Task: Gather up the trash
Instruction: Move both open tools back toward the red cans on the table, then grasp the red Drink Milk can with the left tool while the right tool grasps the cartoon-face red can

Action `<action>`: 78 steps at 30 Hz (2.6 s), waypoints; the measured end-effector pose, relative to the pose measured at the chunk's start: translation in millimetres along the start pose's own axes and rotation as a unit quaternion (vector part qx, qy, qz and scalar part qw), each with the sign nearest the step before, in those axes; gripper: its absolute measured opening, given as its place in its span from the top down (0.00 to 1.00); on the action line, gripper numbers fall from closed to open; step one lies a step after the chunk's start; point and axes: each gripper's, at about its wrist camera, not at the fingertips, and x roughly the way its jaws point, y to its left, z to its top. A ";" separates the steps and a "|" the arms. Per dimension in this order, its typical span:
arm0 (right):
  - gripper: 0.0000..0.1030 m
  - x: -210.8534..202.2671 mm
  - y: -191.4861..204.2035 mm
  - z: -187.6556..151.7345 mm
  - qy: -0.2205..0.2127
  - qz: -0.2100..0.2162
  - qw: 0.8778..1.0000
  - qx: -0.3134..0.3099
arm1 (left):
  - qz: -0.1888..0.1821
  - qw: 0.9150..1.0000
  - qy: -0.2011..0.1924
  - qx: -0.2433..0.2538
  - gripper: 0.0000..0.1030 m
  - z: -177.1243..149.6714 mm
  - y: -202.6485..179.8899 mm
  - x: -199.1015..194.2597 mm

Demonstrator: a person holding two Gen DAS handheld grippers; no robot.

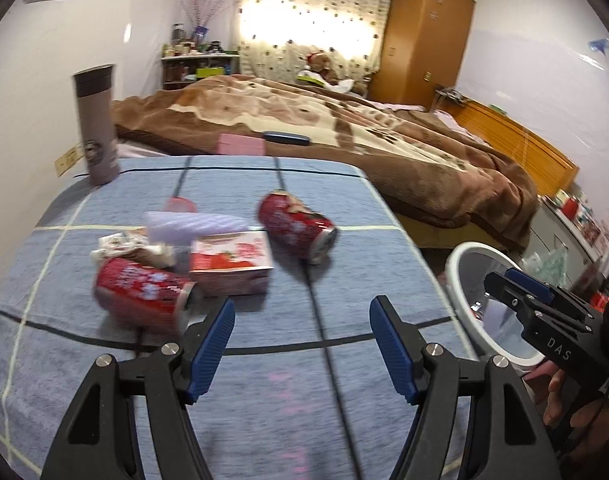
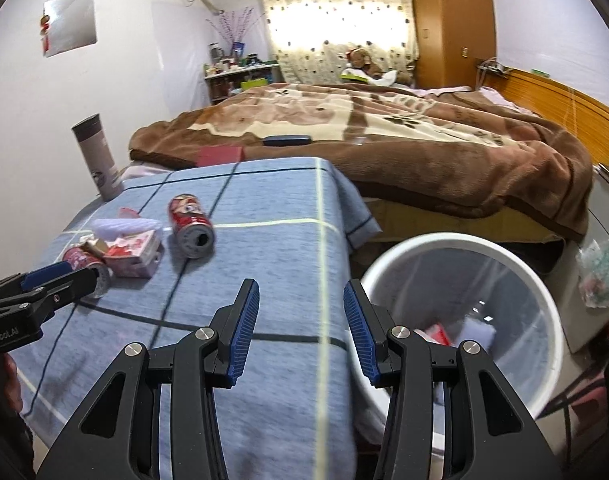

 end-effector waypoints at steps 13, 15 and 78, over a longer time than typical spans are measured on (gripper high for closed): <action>0.48 36.3 48.9 29.5 0.019 0.067 0.996 -0.050 | 0.059 0.996 0.003 -0.073 0.25 5.3 81.0 -5.1; 0.43 46.3 55.4 33.9 0.026 0.073 0.995 -0.056 | 0.063 0.994 0.007 -0.085 0.24 6.8 90.5 -2.2; 0.45 127.5 89.8 44.0 0.116 0.116 0.983 -0.079 | 0.081 0.984 0.091 -0.129 0.47 -4.4 124.9 59.5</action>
